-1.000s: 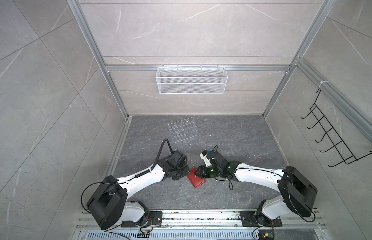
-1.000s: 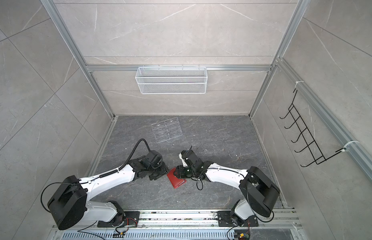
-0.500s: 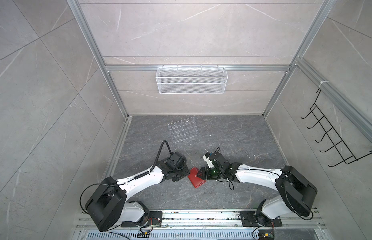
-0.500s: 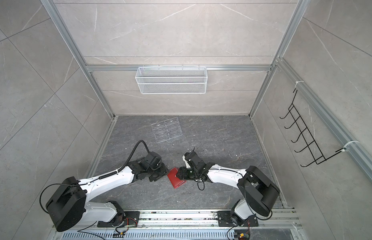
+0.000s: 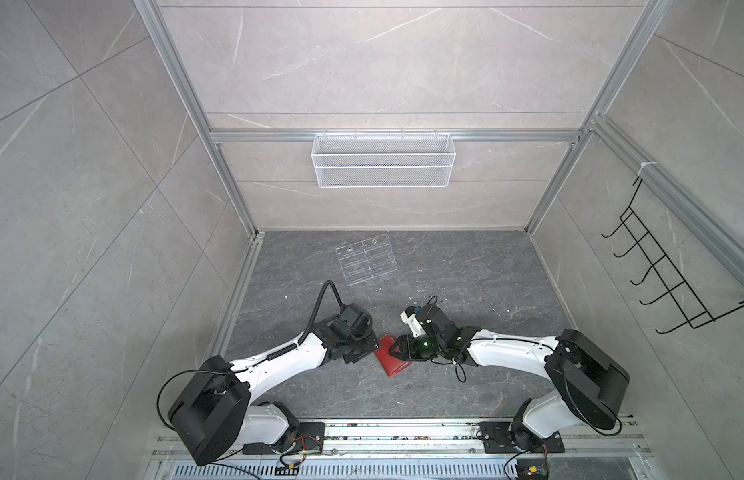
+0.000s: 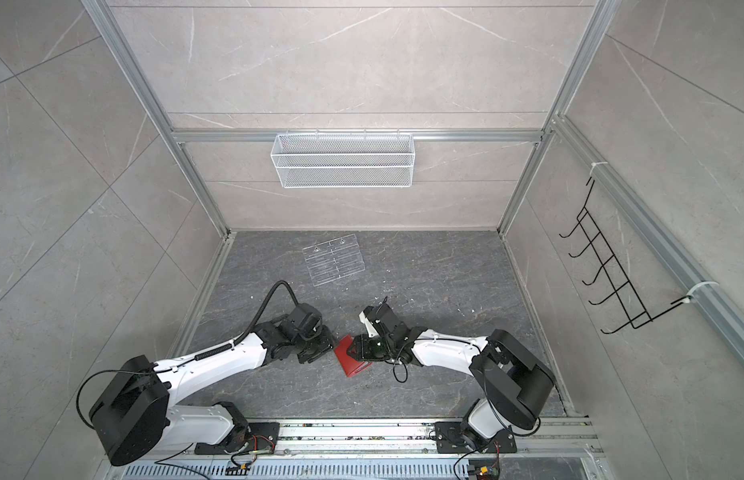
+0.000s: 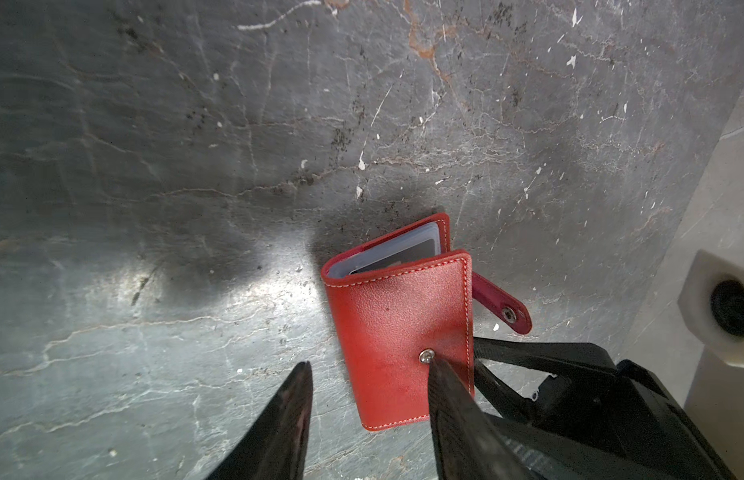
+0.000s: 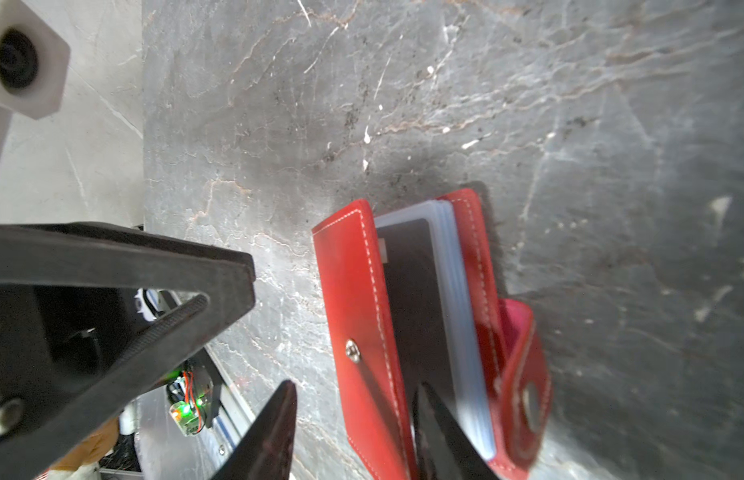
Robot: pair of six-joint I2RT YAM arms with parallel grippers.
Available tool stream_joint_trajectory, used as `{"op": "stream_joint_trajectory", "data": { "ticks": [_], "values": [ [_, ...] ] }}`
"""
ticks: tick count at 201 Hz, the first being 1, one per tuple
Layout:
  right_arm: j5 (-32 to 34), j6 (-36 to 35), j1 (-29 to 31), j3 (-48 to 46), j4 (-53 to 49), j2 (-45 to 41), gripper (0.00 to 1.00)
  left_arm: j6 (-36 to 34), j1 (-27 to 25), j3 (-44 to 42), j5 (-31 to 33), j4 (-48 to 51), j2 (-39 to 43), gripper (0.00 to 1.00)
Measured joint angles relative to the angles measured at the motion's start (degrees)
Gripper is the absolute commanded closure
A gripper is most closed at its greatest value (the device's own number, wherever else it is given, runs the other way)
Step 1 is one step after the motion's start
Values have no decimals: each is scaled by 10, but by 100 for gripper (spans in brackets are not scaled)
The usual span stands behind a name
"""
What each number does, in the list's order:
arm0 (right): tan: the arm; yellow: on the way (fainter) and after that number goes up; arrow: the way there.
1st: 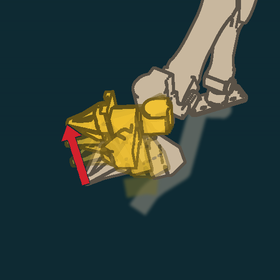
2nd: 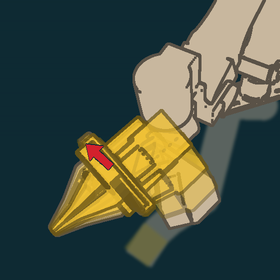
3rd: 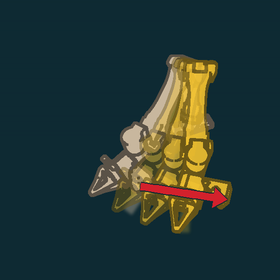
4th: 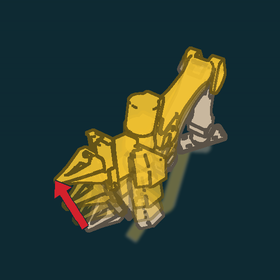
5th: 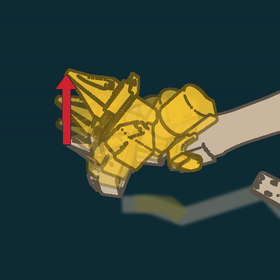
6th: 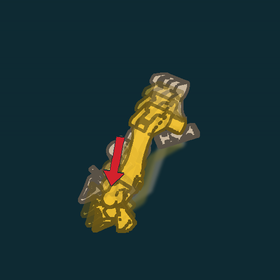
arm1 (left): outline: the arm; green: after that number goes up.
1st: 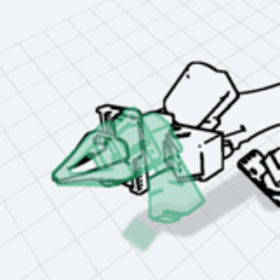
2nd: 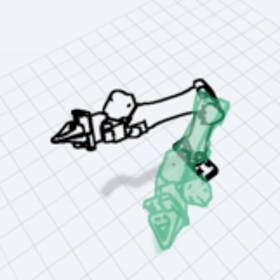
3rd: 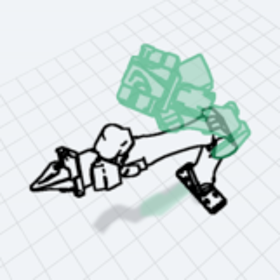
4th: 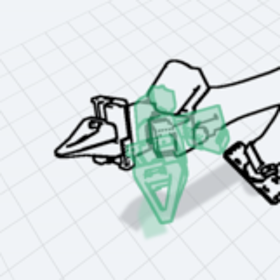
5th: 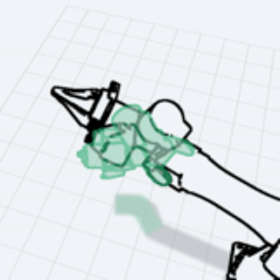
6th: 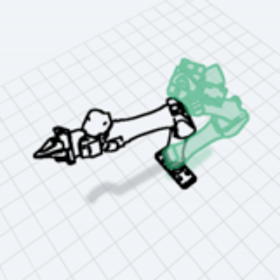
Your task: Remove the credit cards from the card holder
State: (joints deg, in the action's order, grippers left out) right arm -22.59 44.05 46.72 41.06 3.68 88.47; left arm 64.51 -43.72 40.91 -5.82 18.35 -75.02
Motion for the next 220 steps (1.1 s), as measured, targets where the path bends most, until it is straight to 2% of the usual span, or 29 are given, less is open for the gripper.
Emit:
{"op": "stream_joint_trajectory", "data": {
  "ticks": [62, 115, 144, 220],
  "values": [
    [-35, 10, 42, 2, 48, -1, 58, -8, 23, 25, 30, 64, 46, 51],
    [-38, 14, 86, 43, 61, 42, 66, -35, 47, 69, 31, 95, 63, 52],
    [-35, 14, 99, 56, 61, 74, 70, -45, 48, 78, 18, 87, 50, 62],
    [-1, 17, 119, 64, 41, 108, 70, -40, 47, 42, -11, 43, -30, 82]
  ]
}}
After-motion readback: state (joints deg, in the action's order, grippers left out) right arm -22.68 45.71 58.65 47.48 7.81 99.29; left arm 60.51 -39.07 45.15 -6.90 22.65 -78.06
